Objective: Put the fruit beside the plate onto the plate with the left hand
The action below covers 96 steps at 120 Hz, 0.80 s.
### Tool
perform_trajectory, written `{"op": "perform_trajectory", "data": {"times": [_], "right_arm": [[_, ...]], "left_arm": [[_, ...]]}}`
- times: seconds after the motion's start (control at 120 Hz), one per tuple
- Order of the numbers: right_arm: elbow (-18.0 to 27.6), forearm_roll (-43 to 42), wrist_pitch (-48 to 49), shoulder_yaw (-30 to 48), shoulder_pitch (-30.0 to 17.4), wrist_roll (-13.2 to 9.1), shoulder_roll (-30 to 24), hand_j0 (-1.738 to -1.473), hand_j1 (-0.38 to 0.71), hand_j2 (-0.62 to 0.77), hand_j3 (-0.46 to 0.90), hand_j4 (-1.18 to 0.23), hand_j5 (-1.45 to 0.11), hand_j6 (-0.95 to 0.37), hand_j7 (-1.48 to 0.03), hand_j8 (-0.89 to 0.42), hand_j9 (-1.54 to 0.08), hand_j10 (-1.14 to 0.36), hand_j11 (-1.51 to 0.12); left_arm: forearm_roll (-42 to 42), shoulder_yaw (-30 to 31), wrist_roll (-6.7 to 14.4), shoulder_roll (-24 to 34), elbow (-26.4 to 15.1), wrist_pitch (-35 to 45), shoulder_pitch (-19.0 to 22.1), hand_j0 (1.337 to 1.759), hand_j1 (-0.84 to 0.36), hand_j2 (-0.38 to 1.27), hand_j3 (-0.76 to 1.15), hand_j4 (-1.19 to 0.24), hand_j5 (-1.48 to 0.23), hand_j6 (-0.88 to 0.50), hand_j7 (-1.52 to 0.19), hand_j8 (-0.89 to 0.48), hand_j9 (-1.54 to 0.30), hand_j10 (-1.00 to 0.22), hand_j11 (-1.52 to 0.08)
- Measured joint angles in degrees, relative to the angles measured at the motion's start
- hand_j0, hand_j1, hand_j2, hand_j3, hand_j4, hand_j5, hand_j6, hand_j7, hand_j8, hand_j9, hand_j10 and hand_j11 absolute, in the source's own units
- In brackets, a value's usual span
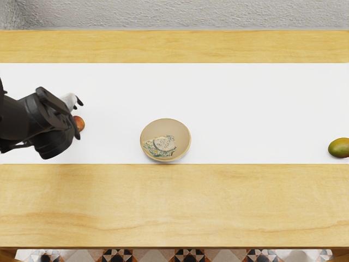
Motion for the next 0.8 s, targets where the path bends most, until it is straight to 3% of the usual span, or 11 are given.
{"op": "perform_trajectory", "data": {"times": [0.425,0.558,0.617,0.683,0.742,0.775,0.8], "right_arm": [[0.0,0.0,0.0,0.0,0.0,0.0,0.0,-1.658,-0.35,0.00,0.00,0.00,0.00,0.00,0.00,0.00,0.00,0.00,0.00],[0.0,0.0,0.0,0.0,0.0,0.0,0.0,-1.658,-0.35,0.00,0.00,0.00,0.00,0.00,0.00,0.00,0.00,0.00,0.00],[0.0,0.0,0.0,0.0,0.0,0.0,0.0,-1.658,-0.35,0.00,0.00,0.00,0.00,0.00,0.00,0.00,0.00,0.00,0.00],[0.0,0.0,0.0,0.0,0.0,0.0,0.0,-1.658,-0.35,0.00,0.00,0.00,0.00,0.00,0.00,0.00,0.00,0.00,0.00],[0.0,0.0,0.0,0.0,0.0,0.0,0.0,-1.658,-0.35,0.00,0.00,0.00,0.00,0.00,0.00,0.00,0.00,0.00,0.00],[0.0,0.0,0.0,0.0,0.0,0.0,0.0,-1.658,-0.35,0.00,0.00,0.00,0.00,0.00,0.00,0.00,0.00,0.00,0.00],[0.0,0.0,0.0,0.0,0.0,0.0,0.0,-1.658,-0.35,0.00,0.00,0.00,0.00,0.00,0.00,0.00,0.00,0.00,0.00]], "left_arm": [[0.0,-0.4,0.0,0.0,0.8,0.0,0.8,1.658,-0.03,0.06,0.00,-0.31,-0.41,-0.31,-0.41,-0.31,-0.41,-0.31,-0.41],[0.0,-0.3,0.0,0.0,0.9,0.0,1.1,1.658,-0.10,0.07,0.00,-0.37,-0.48,-0.37,-0.48,-0.37,-0.48,-0.37,-0.48],[0.0,-0.4,0.2,0.0,0.9,-1.2,1.1,1.658,-0.22,0.10,0.00,-0.47,-0.62,-0.47,-0.62,-0.47,-0.62,-0.47,-0.62],[0.0,-0.4,0.6,0.0,0.9,-3.7,0.7,1.661,-0.32,0.15,-0.06,-0.60,-0.73,-0.52,-0.75,-0.46,-0.76,-0.61,-0.76],[0.2,-0.3,0.7,0.0,1.0,-4.7,0.7,1.666,-0.35,0.08,0.10,-0.72,-0.77,-0.43,-0.84,-0.37,-0.87,-0.54,-0.86],[0.1,-0.3,0.8,0.0,0.9,-5.2,0.3,1.661,-0.35,0.17,-0.07,-0.75,-0.80,-0.43,-0.85,-0.35,-0.89,-0.54,-0.91],[0.0,-0.4,0.9,0.0,0.8,-5.6,-0.6,1.658,-0.35,0.28,-0.06,-0.76,-0.84,-0.47,-0.88,-0.38,-0.92,-0.57,-0.93]]}}
